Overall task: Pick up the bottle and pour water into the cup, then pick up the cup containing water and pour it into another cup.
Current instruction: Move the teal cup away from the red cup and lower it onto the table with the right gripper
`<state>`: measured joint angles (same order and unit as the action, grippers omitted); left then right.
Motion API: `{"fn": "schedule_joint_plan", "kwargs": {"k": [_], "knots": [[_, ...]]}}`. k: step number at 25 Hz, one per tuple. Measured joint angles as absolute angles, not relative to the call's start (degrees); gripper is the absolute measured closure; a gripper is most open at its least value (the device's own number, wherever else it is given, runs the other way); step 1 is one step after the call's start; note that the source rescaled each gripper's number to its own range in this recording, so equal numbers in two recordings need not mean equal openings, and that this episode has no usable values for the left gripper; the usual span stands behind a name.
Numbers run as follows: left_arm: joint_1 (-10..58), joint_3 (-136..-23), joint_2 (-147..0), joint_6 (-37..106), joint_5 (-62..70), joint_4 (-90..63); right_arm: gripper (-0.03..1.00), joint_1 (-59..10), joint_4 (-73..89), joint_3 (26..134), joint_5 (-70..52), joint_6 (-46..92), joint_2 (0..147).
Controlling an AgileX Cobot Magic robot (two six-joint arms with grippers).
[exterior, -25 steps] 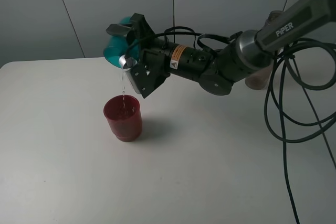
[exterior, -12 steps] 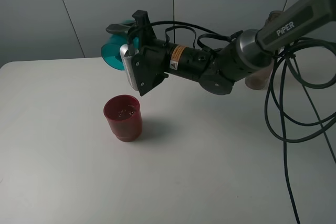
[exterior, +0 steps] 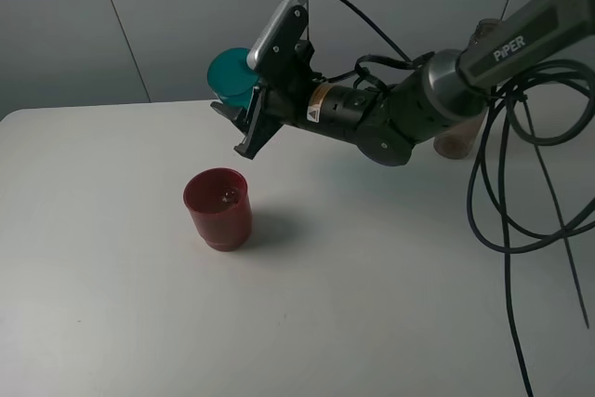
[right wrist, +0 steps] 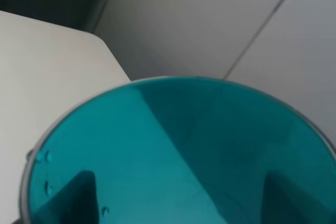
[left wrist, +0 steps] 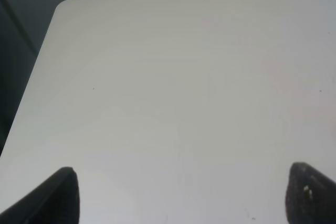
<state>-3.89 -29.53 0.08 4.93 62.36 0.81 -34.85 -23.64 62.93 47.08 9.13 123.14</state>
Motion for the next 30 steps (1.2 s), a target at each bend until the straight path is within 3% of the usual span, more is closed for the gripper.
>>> {"fn": "schedule_joint_plan", "kwargs": {"k": [10, 30], "knots": [[-3.9, -29.5, 0.1, 4.9, 62.4, 0.8, 0.9, -25.9, -14.9, 62.9, 38.4, -6.3, 123.1], [-3.9, -29.5, 0.1, 5.0, 62.4, 0.8, 0.9, -25.2, -12.7, 65.5, 49.1, -5.6, 135.7]]}}
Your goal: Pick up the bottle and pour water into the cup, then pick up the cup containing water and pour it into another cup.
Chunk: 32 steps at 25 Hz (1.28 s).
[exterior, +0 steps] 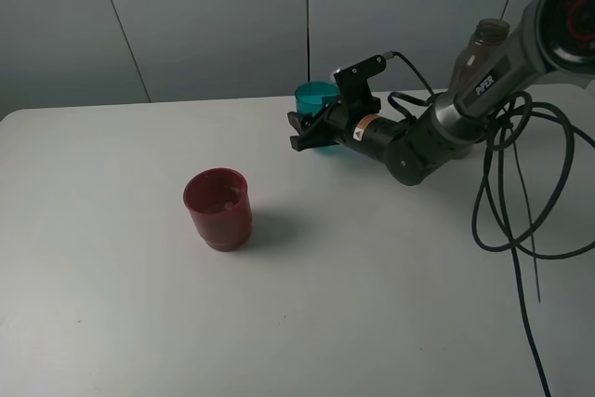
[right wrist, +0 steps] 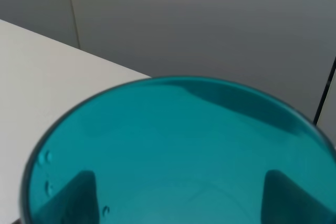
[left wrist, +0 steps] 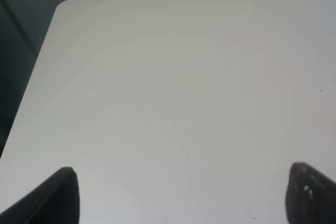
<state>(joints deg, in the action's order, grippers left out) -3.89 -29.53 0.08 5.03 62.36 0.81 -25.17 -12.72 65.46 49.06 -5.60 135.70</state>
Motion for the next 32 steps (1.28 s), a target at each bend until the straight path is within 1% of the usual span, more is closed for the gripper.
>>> {"fn": "schedule_joint_plan", "kwargs": {"k": [10, 19, 20, 21, 22, 23, 24, 26, 32], "knots": [[-3.9, -29.5, 0.1, 5.0, 62.4, 0.8, 0.9, -25.2, -12.7, 65.5, 46.2, -5.6, 136.1], [-3.9, -29.5, 0.1, 5.0, 62.4, 0.8, 0.9, -25.2, -12.9, 65.6, 46.2, -5.6, 136.2], [-3.9, -29.5, 0.1, 5.0, 62.4, 0.8, 0.78, -25.2, -12.9, 65.6, 46.2, -5.6, 136.2], [-3.9, -29.5, 0.1, 5.0, 62.4, 0.8, 0.51, -25.2, -13.0, 65.6, 46.2, -5.6, 136.2], [-3.9, -29.5, 0.1, 5.0, 62.4, 0.8, 0.22, -25.2, -13.1, 65.6, 46.2, -5.6, 136.2], [-3.9, -29.5, 0.1, 5.0, 62.4, 0.8, 0.09, -25.2, -13.1, 65.6, 46.0, -5.6, 136.2], [-3.9, -29.5, 0.1, 5.0, 62.4, 0.8, 0.02, -25.3, -13.1, 65.6, 45.4, -5.6, 136.2], [-3.9, -29.5, 0.1, 5.0, 62.4, 0.8, -0.03, -25.6, -13.1, 65.6, 43.1, -5.6, 136.2], [-3.9, -29.5, 0.1, 5.0, 62.4, 0.8, -0.03, -26.2, -13.9, 62.5, 40.0, -5.6, 132.4]]}}
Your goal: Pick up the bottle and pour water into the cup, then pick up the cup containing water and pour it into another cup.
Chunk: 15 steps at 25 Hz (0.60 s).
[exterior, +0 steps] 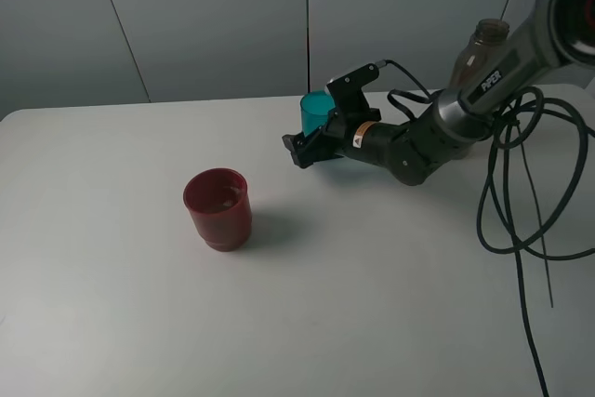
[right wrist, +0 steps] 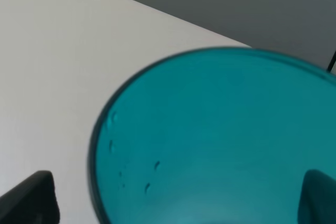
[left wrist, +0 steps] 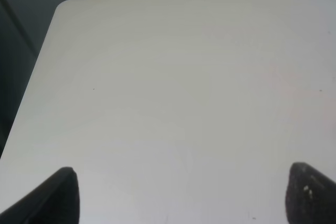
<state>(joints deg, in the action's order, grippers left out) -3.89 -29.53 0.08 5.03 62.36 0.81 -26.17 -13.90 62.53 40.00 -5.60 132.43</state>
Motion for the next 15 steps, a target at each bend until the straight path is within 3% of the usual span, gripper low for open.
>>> {"fn": "schedule_joint_plan", "kwargs": {"k": [15], "knots": [[-3.9, -29.5, 0.1, 4.9, 62.4, 0.8, -0.03, -26.2, -8.2, 40.1, 36.2, 0.6, 110.9]]}}
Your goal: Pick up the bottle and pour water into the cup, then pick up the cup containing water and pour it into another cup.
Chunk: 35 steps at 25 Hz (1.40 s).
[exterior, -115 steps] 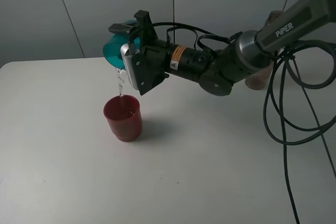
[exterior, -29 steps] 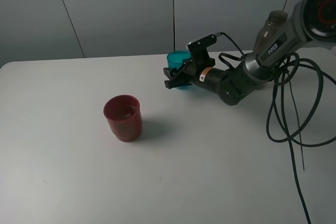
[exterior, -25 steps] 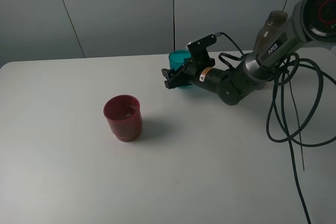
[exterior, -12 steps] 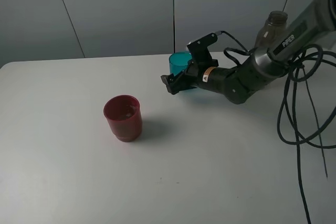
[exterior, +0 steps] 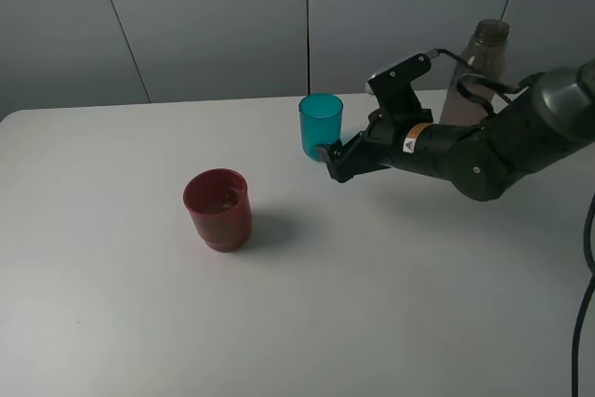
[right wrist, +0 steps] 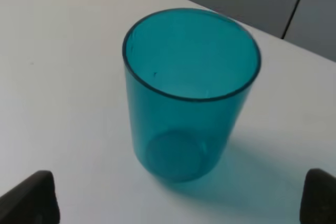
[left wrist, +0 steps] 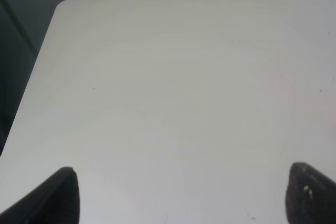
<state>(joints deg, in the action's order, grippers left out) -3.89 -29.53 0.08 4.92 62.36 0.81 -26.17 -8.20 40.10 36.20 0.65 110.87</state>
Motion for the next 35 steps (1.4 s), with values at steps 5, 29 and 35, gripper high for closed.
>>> {"fn": "schedule_joint_plan", "kwargs": {"k": [5, 29, 35], "knots": [[-3.9, -29.5, 0.1, 4.9, 62.4, 0.8, -0.03, -26.2, -6.1, 38.4, 18.8, -1.1, 94.9], [-3.9, -29.5, 0.1, 4.9, 62.4, 0.8, -0.03, -26.2, -4.9, 34.6, -61.8, -3.8, 13.9], [-3.9, -29.5, 0.1, 4.9, 62.4, 0.8, -0.03, -26.3, -4.9, 31.2, -63.8, -3.8, 2.1]]}}
